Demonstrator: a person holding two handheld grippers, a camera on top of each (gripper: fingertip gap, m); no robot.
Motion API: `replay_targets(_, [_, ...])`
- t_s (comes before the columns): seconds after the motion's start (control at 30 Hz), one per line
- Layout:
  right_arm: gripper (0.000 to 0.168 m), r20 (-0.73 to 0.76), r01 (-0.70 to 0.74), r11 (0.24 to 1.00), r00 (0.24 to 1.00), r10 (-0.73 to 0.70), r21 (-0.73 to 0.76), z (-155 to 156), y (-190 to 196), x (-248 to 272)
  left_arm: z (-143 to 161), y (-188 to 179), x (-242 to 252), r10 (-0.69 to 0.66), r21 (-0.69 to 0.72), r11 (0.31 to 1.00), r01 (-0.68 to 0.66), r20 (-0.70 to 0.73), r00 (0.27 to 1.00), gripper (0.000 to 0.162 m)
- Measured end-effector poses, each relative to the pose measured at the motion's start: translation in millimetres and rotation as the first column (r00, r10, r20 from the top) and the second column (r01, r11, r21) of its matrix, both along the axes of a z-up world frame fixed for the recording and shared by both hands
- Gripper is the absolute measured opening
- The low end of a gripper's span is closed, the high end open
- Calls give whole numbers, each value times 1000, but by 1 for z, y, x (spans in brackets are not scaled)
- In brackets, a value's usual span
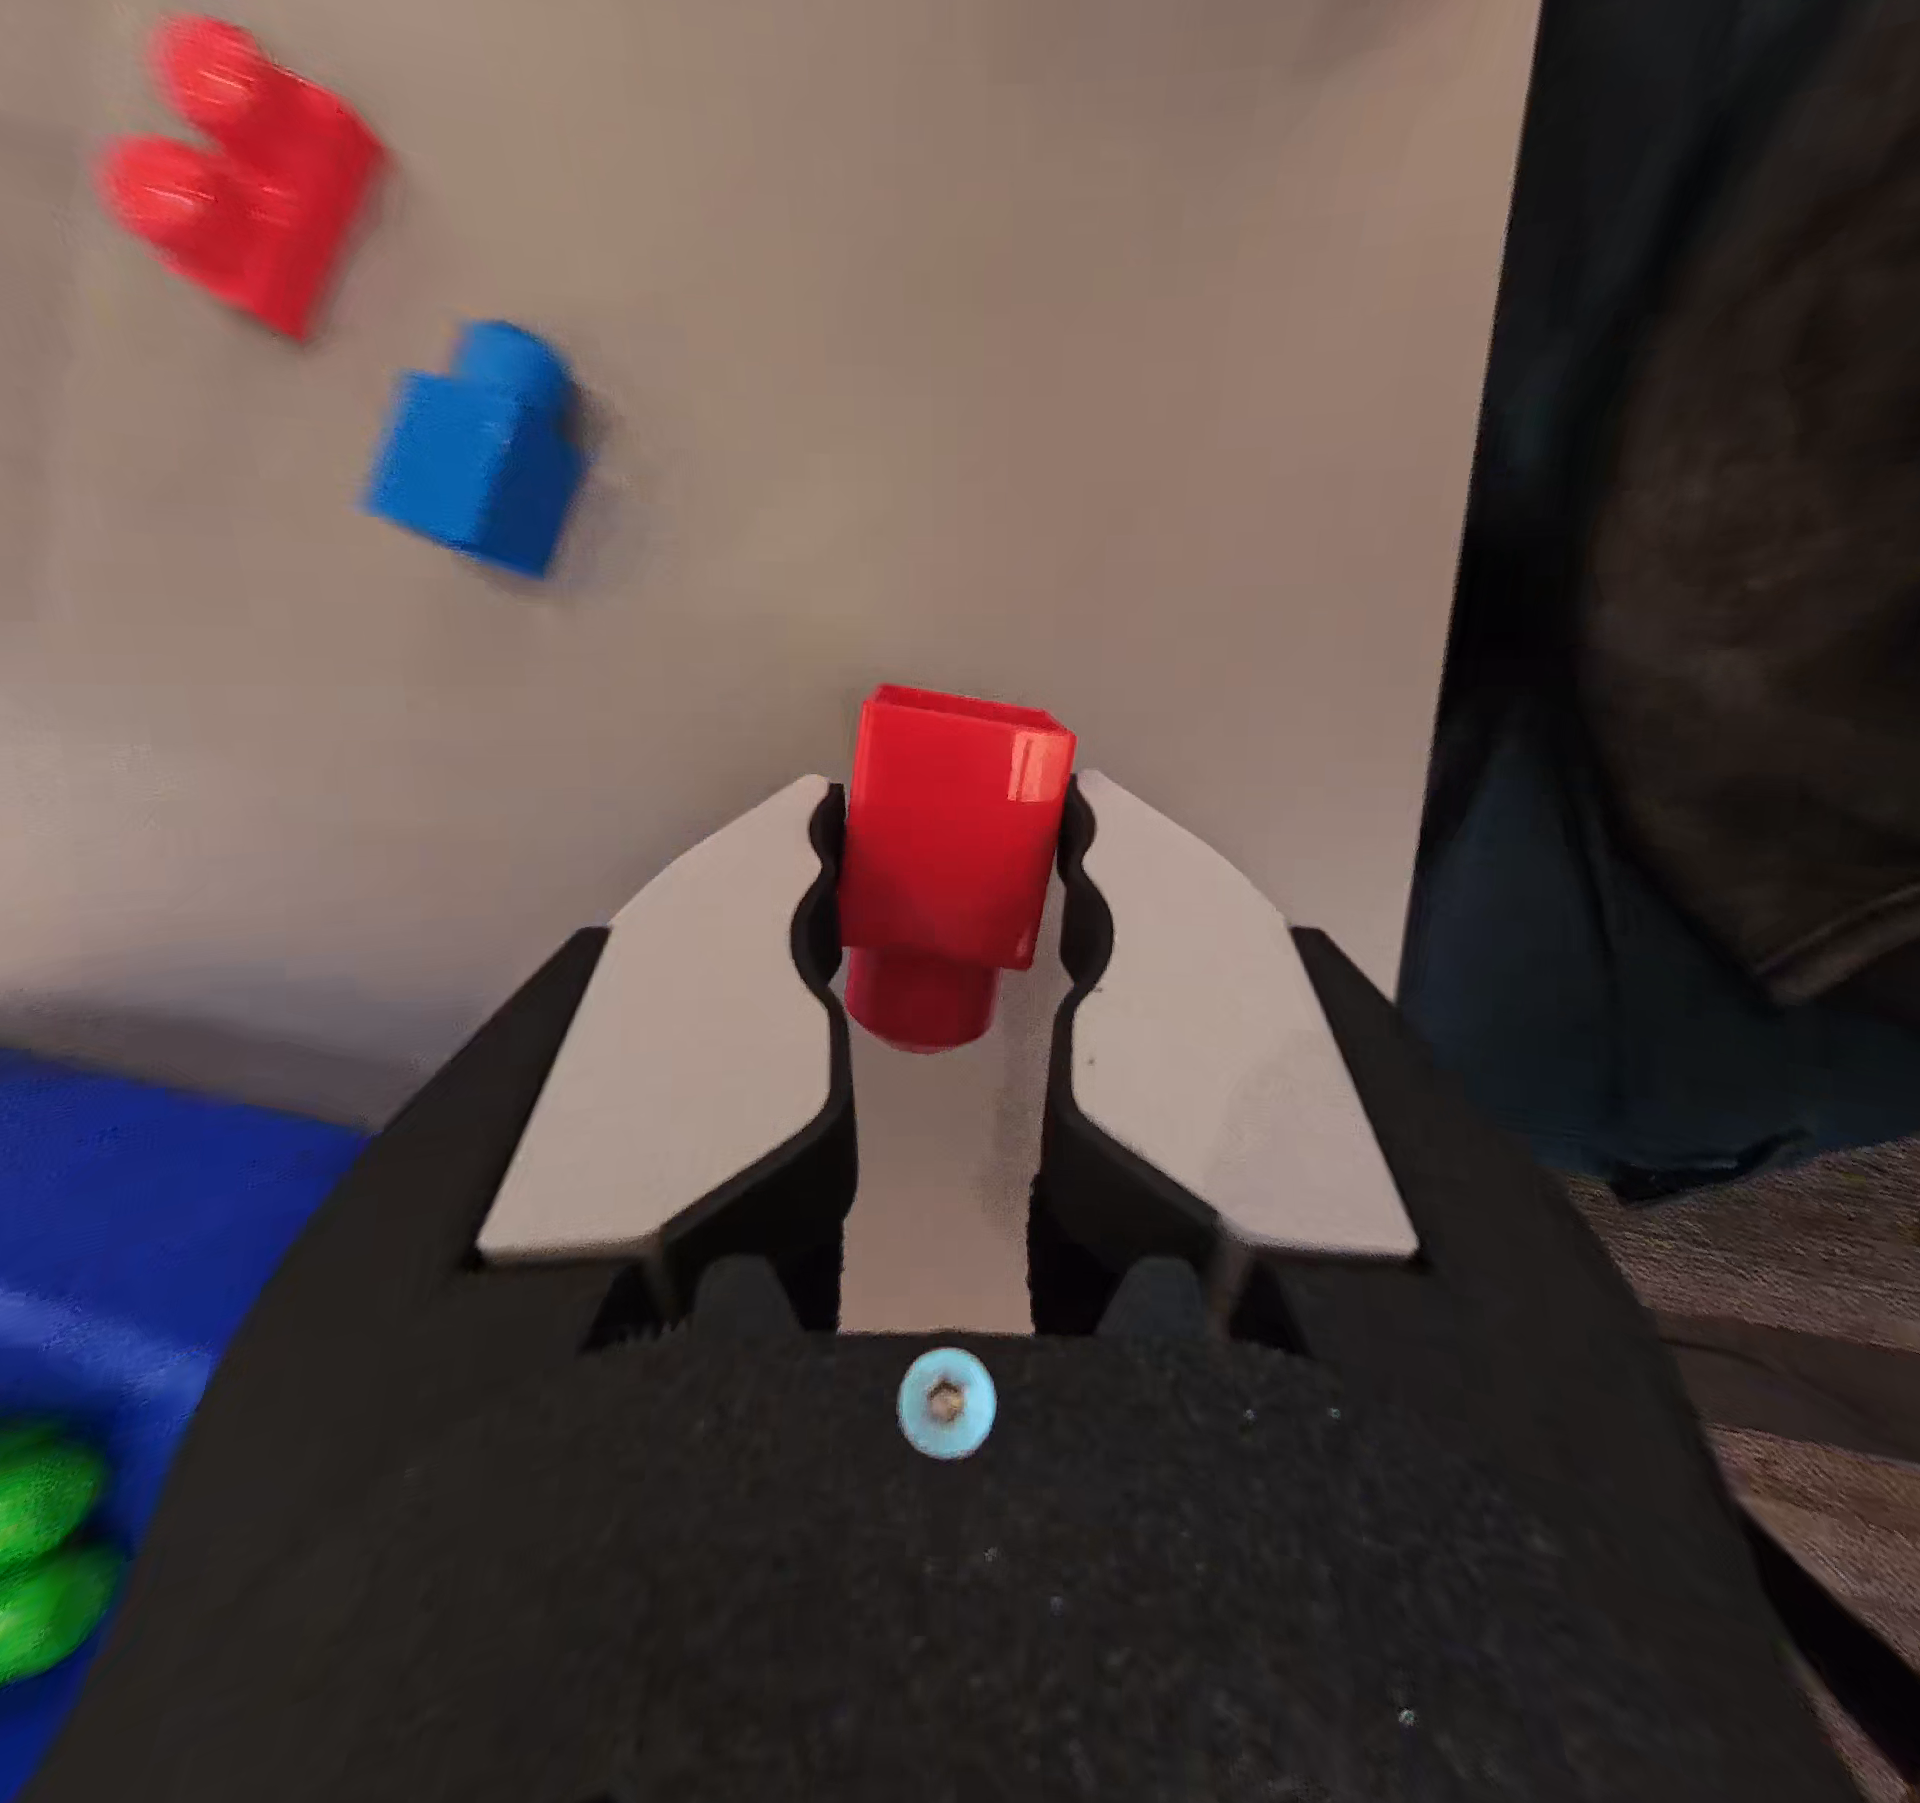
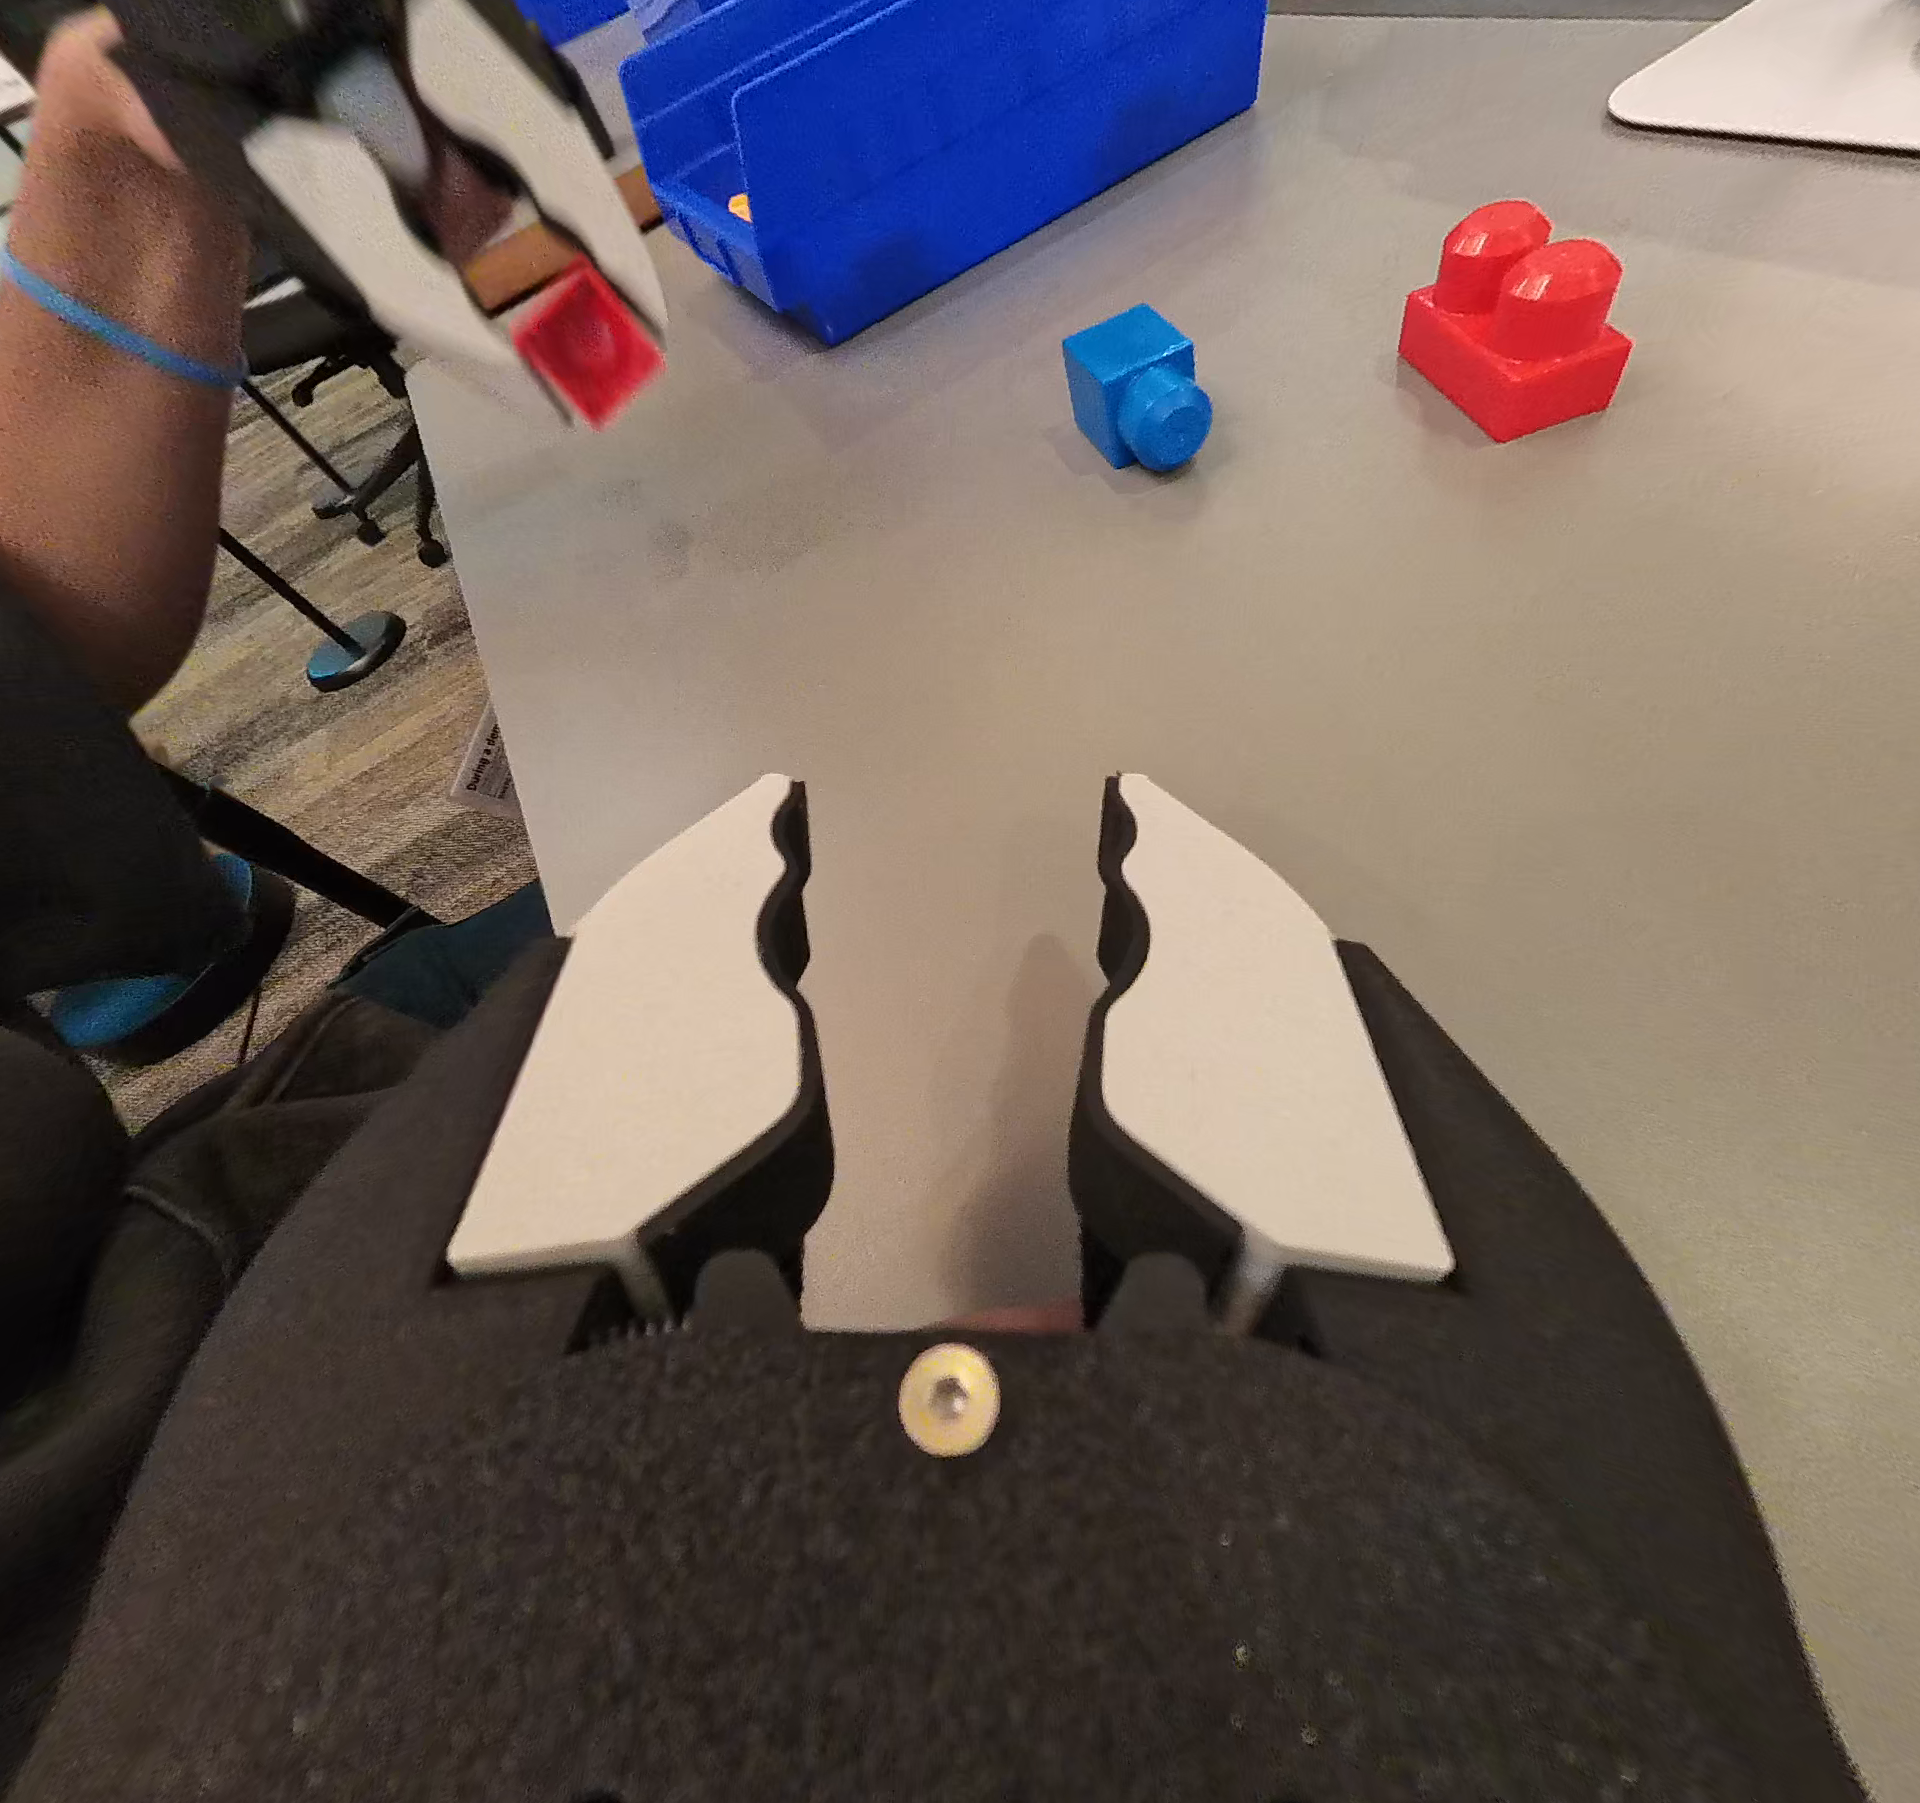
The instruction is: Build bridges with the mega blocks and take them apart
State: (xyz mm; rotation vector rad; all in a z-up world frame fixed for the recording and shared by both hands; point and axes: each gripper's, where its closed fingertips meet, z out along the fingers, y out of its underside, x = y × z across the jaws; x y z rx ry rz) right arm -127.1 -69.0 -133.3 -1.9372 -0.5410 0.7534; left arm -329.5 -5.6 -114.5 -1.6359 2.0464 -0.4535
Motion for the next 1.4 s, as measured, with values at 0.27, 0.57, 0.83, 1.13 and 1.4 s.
replay_targets(0.27, [53,-27,10,1000,1000,-10,-2,2,1,3,-55,26,23,159,61,987,-150,-201,967,39])
replay_targets(0.57, [53,-45,11,1000,999,-11,-3,3,1,4,-61,85,60,255,37,966,-255,-271,928,39])
replay_targets(0.83, [52,-56,4,1000,998,-5,-6,4,-2,4,-75,85,68,351,-46,926,-374,-253,901,55])
replay_targets(1.13, [55,-41,6,1000,999,-6,16,5,-5,4,-29,62,34,589,-40,808,-588,20,808,75])
replay_targets(1.4, [57,15,-2,1000,1000,2,11,0,-5,0,-34,-2,25,759,-254,648,-718,300,578,68])
